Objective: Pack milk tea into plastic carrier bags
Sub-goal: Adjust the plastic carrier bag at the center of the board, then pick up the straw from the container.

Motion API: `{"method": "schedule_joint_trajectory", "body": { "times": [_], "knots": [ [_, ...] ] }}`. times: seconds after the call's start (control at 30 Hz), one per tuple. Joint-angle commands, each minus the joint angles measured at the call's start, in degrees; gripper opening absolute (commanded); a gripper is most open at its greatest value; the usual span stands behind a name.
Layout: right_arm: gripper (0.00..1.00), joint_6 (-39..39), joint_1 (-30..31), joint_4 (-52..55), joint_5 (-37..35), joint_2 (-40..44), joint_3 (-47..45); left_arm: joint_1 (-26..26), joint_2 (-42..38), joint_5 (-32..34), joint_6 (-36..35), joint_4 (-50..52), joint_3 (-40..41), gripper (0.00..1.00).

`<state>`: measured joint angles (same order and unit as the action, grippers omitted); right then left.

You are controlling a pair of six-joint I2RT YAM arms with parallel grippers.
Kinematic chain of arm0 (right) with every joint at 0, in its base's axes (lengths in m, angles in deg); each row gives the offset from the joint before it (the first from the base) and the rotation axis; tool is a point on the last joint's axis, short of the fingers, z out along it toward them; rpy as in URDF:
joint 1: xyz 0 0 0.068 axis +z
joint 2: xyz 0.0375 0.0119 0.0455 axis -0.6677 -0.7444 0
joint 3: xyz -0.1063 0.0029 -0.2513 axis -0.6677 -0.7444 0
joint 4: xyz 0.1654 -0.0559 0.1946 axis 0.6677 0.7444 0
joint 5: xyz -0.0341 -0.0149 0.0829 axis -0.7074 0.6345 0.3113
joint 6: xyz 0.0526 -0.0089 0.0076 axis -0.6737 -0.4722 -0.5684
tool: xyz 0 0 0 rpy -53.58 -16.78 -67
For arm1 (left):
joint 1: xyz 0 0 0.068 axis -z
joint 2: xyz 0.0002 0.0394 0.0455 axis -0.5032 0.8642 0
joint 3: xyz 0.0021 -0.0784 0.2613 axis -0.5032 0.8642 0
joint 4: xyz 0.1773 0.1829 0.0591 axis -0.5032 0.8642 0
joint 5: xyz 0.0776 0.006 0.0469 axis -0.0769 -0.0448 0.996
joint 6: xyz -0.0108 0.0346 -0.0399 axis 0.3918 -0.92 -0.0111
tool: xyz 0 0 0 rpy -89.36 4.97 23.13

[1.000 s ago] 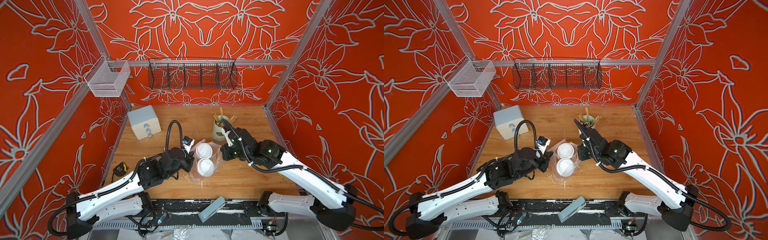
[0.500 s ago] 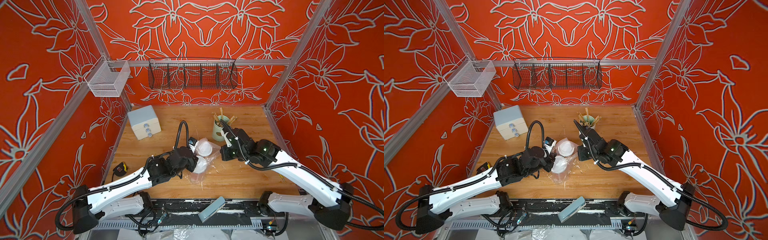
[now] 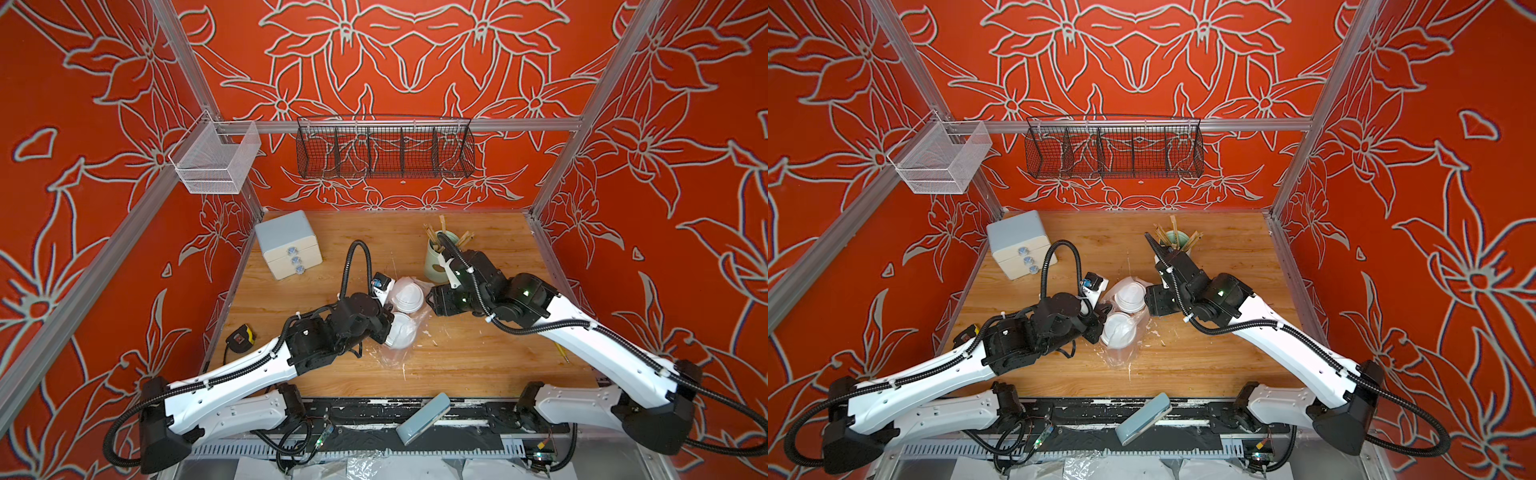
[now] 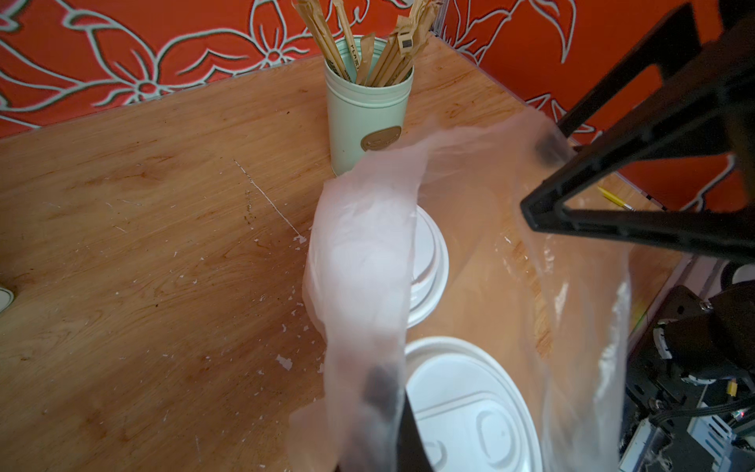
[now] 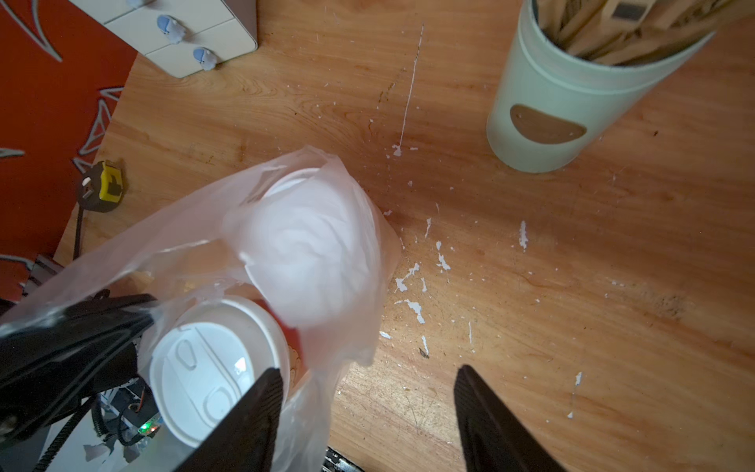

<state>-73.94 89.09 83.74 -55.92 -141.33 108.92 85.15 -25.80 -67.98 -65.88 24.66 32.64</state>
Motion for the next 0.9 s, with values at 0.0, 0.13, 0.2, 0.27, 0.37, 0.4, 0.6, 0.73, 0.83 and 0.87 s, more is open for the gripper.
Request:
{"method": "schedule_joint_trajectory", "body": {
  "times": [0.0,0.13,0.2,0.27,0.37,0.4,0.6,0.73,0.83,0.87],
  "knots": [
    [0.76,0.96,-0.34,0.72,-3.33,0.43,3.32,-0.83,0.07,-0.83,-0.74,-1.4,0.39,0.0],
    [0.77,3.2,-0.64,0.86,-9.83,-0.15,5.93,-1.75,0.07,-1.61,-0.9,-1.91,0.71,0.0],
    [0.73,4.37,-1.07,1.32,-14.33,-1.4,7.18,-2.18,0.07,-1.97,-0.9,-2.02,0.76,0.0],
    [0.65,5.92,-1.89,0.74,-17.98,-3.19,8.15,-2.5,0.07,-2.32,-0.85,-2.15,0.7,0.0],
    [0.58,8.17,-4.25,-3.09,-19.37,-6.21,8.83,-2.97,0.07,-2.72,-0.8,-2.13,0.68,0.0],
    [0.58,8.6,-5.53,-4.26,-18.29,-7.47,9.28,-3.16,0.07,-2.81,-0.76,-2.17,0.65,0.0],
    [0.57,10.92,-12.56,-7.89,-14.39,-16.76,14.49,-3.94,0.07,-3.33,-0.4,-2.81,0.91,0.0],
    [0.49,11.82,-15.76,-7.79,-11.15,-23.21,19.39,-4.4,0.07,-3.51,-0.46,-2.96,0.7,0.0],
    [0.46,12.19,-17.06,-5.72,-10.09,-27.15,23.55,-4.83,0.07,-3.74,-0.33,-2.98,0.61,0.0],
    [0.46,12.42,-17.14,-5.41,-9.86,-28.01,24.29,-4.92,0.07,-3.78,-0.31,-2.98,0.72,0.0]
  ]
}}
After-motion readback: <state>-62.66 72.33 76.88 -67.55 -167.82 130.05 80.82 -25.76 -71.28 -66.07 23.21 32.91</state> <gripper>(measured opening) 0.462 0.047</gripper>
